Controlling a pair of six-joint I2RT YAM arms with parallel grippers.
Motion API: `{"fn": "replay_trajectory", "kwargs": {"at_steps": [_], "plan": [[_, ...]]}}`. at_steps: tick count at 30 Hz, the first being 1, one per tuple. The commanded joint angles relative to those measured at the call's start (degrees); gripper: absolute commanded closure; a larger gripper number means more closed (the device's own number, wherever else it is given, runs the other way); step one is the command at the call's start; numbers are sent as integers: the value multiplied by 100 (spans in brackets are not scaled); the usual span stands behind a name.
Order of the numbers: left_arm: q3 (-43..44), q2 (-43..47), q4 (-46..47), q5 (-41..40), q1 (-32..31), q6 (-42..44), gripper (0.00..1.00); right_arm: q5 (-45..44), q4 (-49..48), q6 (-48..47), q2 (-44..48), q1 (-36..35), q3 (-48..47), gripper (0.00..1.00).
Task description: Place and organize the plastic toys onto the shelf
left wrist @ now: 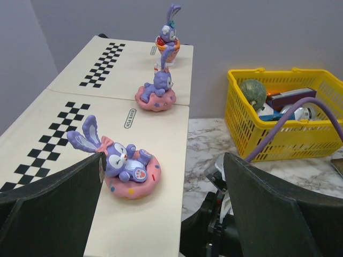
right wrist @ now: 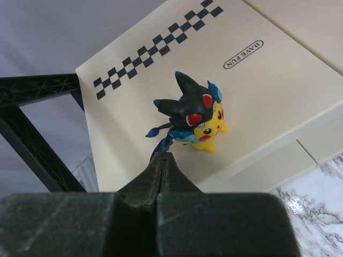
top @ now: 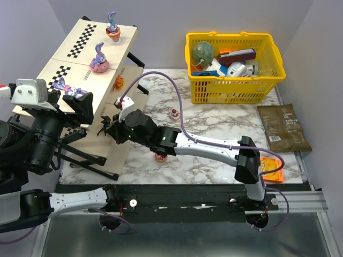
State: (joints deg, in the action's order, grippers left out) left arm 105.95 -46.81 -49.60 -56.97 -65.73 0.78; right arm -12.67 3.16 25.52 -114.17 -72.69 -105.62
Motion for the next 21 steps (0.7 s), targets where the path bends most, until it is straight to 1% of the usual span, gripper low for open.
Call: {"fn": "replay_trajectory", "kwargs": {"at_steps": [1,9,18,21], "plan": [[40,75,-41,-25,8,-25,1,203,97,-3,-202,-9,-239,97],[31,75,-23,-60,17,-25,1,309,115,-29,-351,-9,-424,97],[31,31,-58,-77,8,-51,1,274,290,-73,-703,0,-933,97],[40,14,-49,-86,8,-51,1,247,335,-73,-590,-9,-794,97]]}}
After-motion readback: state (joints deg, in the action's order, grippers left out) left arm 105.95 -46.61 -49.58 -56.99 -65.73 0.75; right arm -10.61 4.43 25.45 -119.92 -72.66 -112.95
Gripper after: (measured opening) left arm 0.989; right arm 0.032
